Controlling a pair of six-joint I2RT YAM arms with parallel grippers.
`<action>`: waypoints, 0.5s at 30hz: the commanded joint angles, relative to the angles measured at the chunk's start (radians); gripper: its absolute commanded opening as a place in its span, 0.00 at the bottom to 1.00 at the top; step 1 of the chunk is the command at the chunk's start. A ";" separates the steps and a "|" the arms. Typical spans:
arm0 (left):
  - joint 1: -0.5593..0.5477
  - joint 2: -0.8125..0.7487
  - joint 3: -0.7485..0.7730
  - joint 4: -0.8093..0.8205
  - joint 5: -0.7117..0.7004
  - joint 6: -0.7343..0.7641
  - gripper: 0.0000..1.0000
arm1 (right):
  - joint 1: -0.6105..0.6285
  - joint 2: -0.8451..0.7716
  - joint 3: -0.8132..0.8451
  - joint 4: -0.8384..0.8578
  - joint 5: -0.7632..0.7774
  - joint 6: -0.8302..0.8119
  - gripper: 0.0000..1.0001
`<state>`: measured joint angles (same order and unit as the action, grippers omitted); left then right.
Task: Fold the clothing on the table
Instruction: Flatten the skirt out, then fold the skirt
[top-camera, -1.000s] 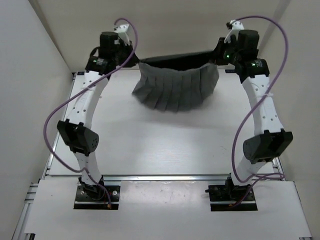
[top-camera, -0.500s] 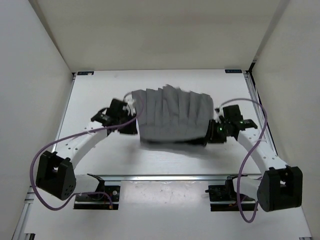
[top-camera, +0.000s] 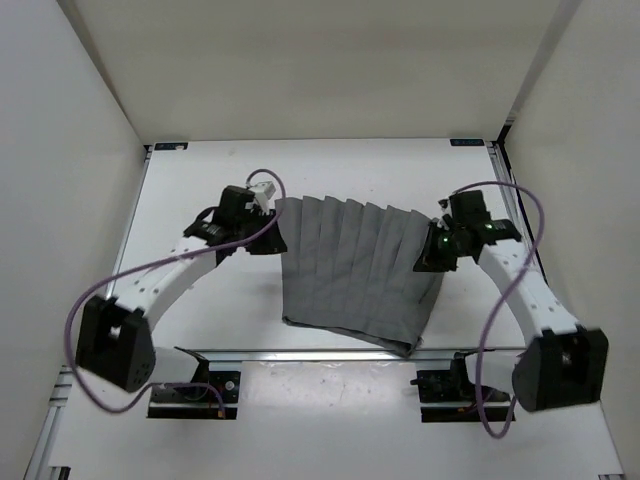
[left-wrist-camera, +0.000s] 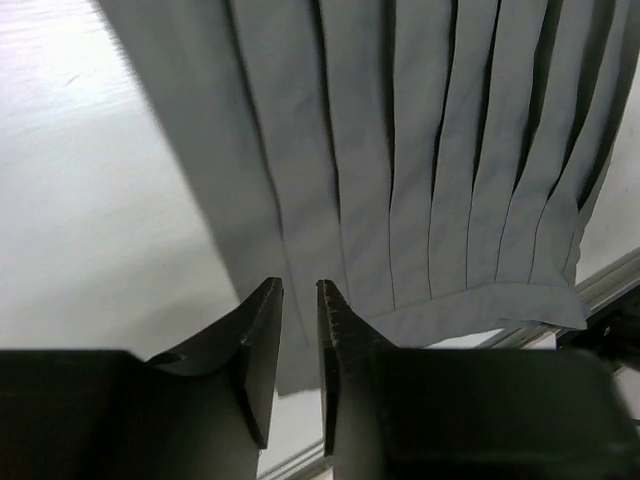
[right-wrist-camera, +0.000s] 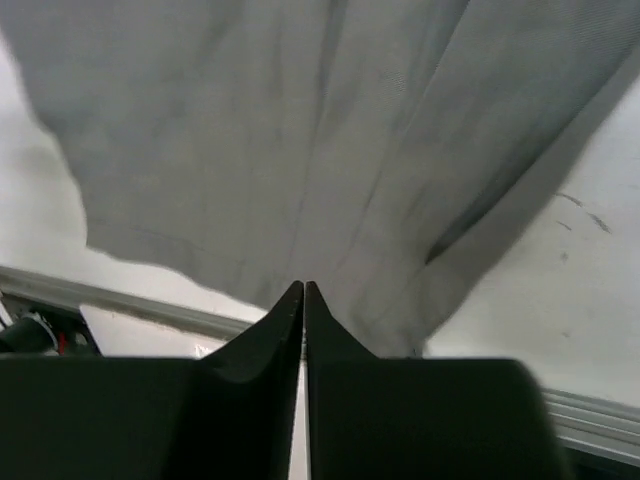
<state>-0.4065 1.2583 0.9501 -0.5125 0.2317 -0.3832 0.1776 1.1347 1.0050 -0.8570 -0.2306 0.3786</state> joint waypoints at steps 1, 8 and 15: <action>-0.043 0.146 0.071 0.124 0.078 -0.003 0.30 | 0.011 0.135 -0.058 0.153 0.019 0.042 0.02; -0.089 0.337 0.085 0.154 -0.049 0.012 0.17 | -0.007 0.260 -0.226 0.325 0.040 0.137 0.00; -0.097 0.474 0.136 0.069 -0.123 0.041 0.17 | -0.010 0.623 0.038 0.220 0.077 0.043 0.00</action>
<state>-0.5007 1.7359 1.0378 -0.4175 0.1616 -0.3611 0.1673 1.6733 0.9283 -0.6571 -0.1864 0.4606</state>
